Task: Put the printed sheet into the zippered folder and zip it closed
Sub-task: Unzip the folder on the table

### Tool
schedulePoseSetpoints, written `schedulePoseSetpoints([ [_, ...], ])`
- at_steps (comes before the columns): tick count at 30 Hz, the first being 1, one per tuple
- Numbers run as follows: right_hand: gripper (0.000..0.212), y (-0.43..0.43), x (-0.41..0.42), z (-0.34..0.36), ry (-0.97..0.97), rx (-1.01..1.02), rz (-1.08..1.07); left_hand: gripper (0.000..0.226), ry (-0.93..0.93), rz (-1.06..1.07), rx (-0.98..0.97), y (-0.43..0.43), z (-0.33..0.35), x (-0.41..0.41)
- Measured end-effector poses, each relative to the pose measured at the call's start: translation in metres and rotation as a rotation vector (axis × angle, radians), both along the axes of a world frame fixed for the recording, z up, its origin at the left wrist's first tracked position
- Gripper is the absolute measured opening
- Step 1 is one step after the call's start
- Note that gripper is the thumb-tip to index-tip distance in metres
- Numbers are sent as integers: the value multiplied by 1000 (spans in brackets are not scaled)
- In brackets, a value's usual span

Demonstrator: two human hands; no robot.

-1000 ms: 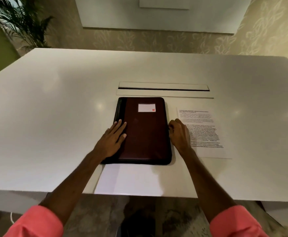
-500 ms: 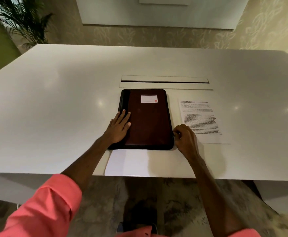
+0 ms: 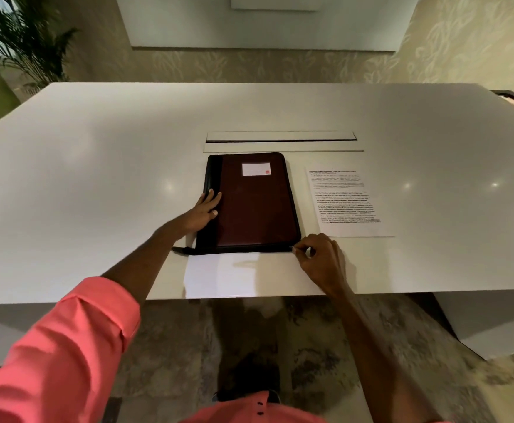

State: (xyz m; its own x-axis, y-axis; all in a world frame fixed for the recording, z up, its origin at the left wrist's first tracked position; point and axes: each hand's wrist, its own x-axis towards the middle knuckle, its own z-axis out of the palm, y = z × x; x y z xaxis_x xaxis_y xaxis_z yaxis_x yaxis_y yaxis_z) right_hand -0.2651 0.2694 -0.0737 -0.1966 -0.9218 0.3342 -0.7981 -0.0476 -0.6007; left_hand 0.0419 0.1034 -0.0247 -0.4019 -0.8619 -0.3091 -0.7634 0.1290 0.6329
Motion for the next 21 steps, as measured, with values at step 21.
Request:
schedulePoseSetpoints([
  [21,10,-29,146,4,239,-11,305,60,-80,-26,-38,1,-5,0],
])
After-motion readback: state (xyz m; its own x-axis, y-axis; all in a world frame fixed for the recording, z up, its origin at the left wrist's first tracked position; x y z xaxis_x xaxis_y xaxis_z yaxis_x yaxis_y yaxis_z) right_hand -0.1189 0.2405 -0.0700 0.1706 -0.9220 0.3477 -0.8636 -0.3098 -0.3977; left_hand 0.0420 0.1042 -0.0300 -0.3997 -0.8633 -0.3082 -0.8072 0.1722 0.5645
